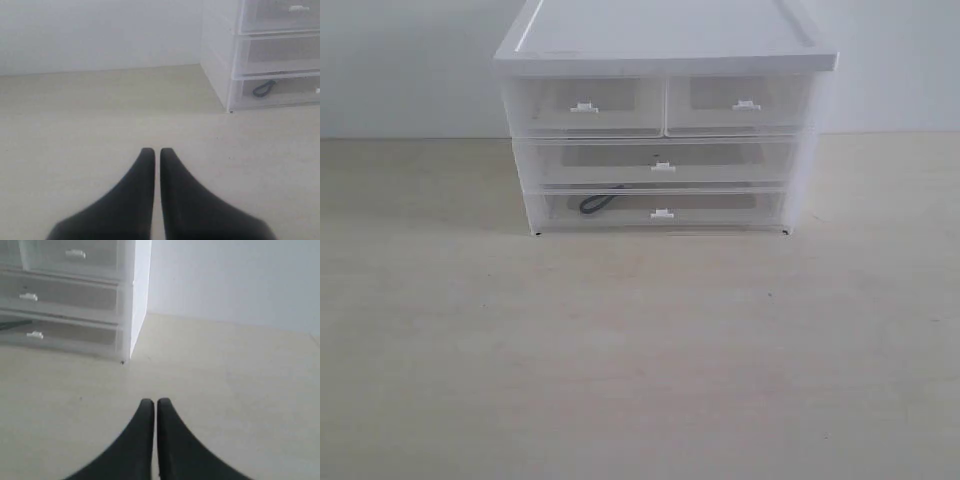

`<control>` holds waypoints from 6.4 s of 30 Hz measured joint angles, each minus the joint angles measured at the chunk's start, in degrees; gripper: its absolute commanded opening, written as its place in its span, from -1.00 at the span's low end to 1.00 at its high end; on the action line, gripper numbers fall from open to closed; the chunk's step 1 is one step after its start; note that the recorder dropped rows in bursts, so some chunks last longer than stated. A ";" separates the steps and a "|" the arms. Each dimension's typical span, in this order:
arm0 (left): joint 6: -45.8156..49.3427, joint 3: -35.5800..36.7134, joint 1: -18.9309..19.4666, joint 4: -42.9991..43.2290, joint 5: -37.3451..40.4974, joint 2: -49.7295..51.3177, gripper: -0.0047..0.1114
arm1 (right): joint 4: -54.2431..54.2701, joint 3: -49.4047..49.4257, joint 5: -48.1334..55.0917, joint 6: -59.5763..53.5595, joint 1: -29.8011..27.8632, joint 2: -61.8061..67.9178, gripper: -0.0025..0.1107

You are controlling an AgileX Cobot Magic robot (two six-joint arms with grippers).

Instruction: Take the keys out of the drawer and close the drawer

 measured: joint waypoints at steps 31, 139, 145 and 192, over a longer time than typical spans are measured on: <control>0.00 0.00 0.00 0.00 0.00 0.00 -0.85 | 3.87 -15.77 -17.00 15.41 0.00 32.29 -0.96; 21.79 -59.71 -24.33 -17.12 -25.55 98.59 -0.85 | -12.70 -31.97 -40.59 22.76 22.78 90.71 -0.96; 21.65 -59.71 -24.33 -17.12 -31.66 102.46 -0.85 | -13.04 -35.49 -41.30 22.58 22.78 97.26 -0.96; 26.77 -62.45 -24.29 -12.39 -38.22 109.20 -0.85 | -17.22 -41.06 -43.83 22.92 22.78 105.35 -0.96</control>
